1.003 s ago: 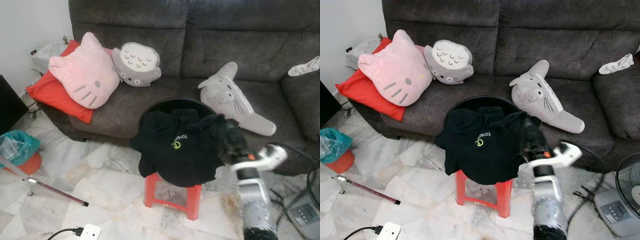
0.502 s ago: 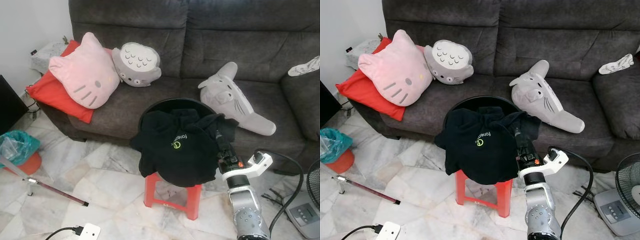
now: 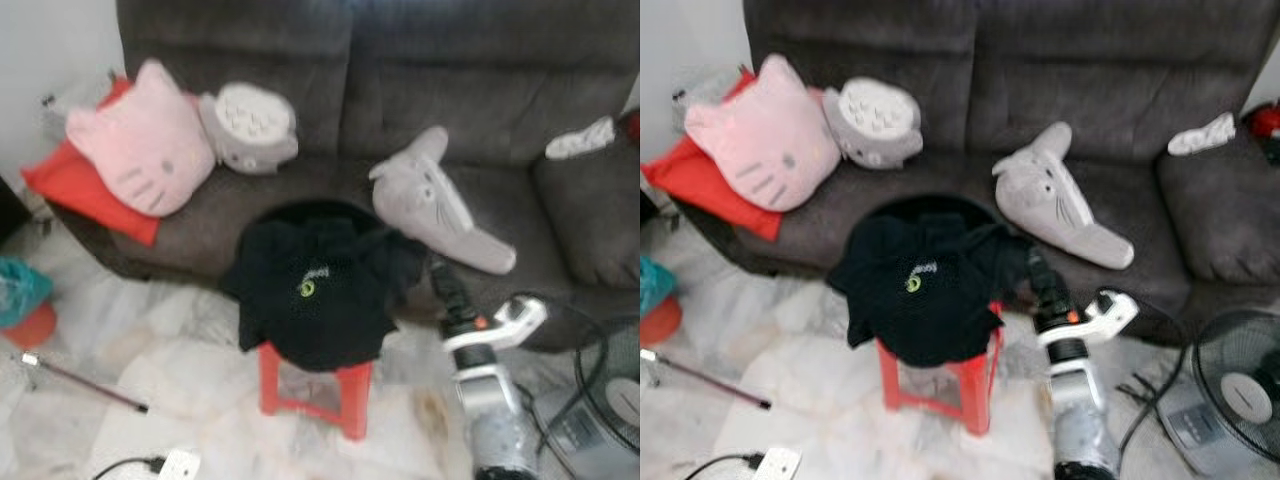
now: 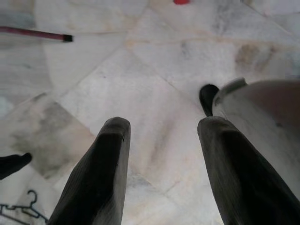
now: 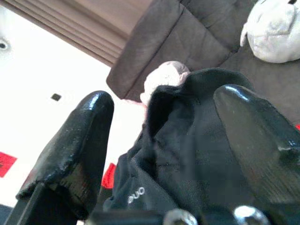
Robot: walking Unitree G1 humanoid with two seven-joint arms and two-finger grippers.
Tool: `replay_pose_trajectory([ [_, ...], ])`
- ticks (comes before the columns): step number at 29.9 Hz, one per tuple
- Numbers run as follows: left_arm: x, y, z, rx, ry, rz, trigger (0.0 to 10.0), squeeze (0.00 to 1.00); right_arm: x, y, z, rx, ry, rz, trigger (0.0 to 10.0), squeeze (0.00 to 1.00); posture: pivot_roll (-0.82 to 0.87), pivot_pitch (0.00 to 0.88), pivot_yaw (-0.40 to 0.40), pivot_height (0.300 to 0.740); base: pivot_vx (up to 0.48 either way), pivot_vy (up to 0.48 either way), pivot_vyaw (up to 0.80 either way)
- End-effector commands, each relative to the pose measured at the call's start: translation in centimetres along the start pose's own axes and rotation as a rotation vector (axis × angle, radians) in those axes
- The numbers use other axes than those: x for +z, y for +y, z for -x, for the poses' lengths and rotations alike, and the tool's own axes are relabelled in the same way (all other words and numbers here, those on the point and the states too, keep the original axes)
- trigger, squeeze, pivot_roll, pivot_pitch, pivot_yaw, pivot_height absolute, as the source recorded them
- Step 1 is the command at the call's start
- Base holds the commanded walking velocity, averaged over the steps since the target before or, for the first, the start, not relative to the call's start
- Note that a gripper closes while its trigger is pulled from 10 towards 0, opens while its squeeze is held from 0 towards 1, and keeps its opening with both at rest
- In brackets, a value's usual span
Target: Hang hanger
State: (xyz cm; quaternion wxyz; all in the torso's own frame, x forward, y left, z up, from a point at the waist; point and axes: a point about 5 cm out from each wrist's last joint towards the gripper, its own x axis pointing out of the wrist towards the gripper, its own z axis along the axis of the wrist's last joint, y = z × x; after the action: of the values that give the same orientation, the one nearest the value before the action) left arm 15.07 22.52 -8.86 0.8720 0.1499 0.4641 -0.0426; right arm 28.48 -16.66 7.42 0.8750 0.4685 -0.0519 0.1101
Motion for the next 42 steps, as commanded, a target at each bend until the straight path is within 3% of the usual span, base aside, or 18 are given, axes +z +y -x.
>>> replay_pose_trajectory([
  [1,-0.83,-0.19,0.20,-0.001,0.024,0.020,10.0,0.00,0.31,-0.21,0.09,-0.012,-0.006,0.005,10.0,0.00,-0.05,0.017,0.048,0.740,0.000,0.000,0.00],
  [20,-1.02,-0.27,0.26,-0.003,0.025,0.049,10.0,0.00,-0.10,-0.13,0.04,-0.005,0.013,0.004,10.0,0.00,-0.05,0.001,0.047,0.740,0.000,0.000,0.00],
  [42,-0.90,-0.25,0.22,-0.003,0.022,0.044,10.0,0.00,-0.07,0.08,-0.16,0.007,0.013,0.009,10.0,0.00,-0.05,0.021,0.047,0.740,0.324,0.000,0.00],
])
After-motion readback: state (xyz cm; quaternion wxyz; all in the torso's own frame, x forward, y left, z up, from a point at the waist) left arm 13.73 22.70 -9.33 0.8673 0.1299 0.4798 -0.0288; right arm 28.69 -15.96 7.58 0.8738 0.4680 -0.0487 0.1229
